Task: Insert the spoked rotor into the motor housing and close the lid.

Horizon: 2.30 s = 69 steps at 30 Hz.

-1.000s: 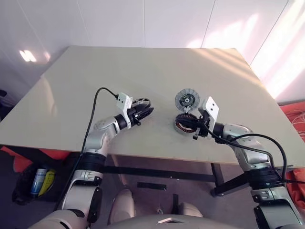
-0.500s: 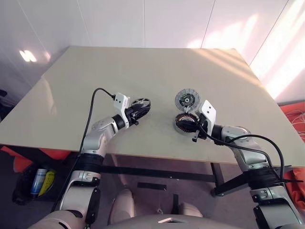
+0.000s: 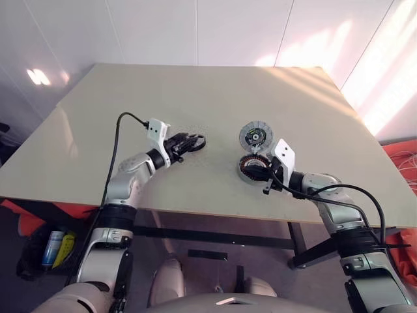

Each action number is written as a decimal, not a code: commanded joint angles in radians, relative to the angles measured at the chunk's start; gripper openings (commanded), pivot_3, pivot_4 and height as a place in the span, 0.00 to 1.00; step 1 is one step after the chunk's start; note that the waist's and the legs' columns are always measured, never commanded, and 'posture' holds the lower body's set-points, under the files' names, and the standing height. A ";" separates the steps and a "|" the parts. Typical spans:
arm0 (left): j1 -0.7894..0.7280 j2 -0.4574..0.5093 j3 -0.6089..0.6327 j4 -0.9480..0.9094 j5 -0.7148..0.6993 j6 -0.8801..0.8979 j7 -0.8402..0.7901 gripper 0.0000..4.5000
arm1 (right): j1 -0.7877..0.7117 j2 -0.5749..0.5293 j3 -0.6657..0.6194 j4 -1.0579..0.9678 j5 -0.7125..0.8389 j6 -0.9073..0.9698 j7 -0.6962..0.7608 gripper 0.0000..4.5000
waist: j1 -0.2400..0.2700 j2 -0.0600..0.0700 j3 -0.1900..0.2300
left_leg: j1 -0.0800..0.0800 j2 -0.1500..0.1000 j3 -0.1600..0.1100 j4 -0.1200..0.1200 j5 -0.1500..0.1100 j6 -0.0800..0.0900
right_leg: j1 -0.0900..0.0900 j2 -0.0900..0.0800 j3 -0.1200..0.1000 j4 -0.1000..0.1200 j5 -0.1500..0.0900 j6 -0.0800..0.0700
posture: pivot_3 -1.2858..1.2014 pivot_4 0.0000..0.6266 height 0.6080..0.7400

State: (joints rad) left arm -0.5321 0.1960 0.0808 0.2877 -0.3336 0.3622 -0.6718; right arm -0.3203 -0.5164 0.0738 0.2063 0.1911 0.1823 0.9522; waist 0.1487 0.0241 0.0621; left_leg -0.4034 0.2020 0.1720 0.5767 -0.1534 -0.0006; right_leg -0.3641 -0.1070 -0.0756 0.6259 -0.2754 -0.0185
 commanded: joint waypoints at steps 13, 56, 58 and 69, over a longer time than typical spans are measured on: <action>-0.015 -0.002 -0.009 -0.080 -0.019 0.031 0.020 0.51 | -0.045 -0.042 -0.037 0.045 -0.002 -0.037 -0.004 0.00 | 0.000 0.000 0.000 | 0.000 0.000 0.001 0.002 0.000 0.000 | 0.001 0.000 0.000 0.001 0.000 0.000 | 0.52 0.00 1.00; -0.024 0.007 -0.016 0.034 -0.004 -0.049 -0.012 0.51 | -0.057 0.021 -0.089 0.131 0.029 -0.072 -0.054 0.00 | 0.000 0.000 -0.001 | 0.001 0.000 0.002 0.004 0.000 0.000 | 0.001 0.000 0.000 0.004 0.001 0.000 | 0.52 0.00 1.00; -0.026 0.006 -0.017 0.051 -0.002 -0.063 -0.017 0.51 | -0.075 0.017 -0.094 0.128 0.032 -0.077 -0.056 0.00 | 0.000 0.000 -0.001 | 0.001 0.000 0.002 0.005 0.000 0.000 | 0.000 0.000 0.000 0.005 0.000 0.000 | 0.52 0.00 1.00; -0.031 0.011 -0.014 0.093 0.001 -0.101 -0.026 0.51 | -0.091 0.029 -0.077 0.116 0.034 -0.073 -0.056 0.00 | 0.001 0.000 -0.001 | 0.000 0.000 0.002 0.005 0.001 0.000 | -0.002 0.000 0.001 0.008 0.000 0.000 | 0.52 0.00 1.00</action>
State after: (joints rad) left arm -0.5349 0.1959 0.0571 0.3898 -0.3310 0.2825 -0.6913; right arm -0.4115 -0.4889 0.0028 0.3396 0.2173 0.1206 0.8936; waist 0.1496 0.0238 0.0615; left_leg -0.4032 0.2021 0.1739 0.5815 -0.1525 -0.0011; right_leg -0.3662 -0.1072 -0.0742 0.6340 -0.2750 -0.0183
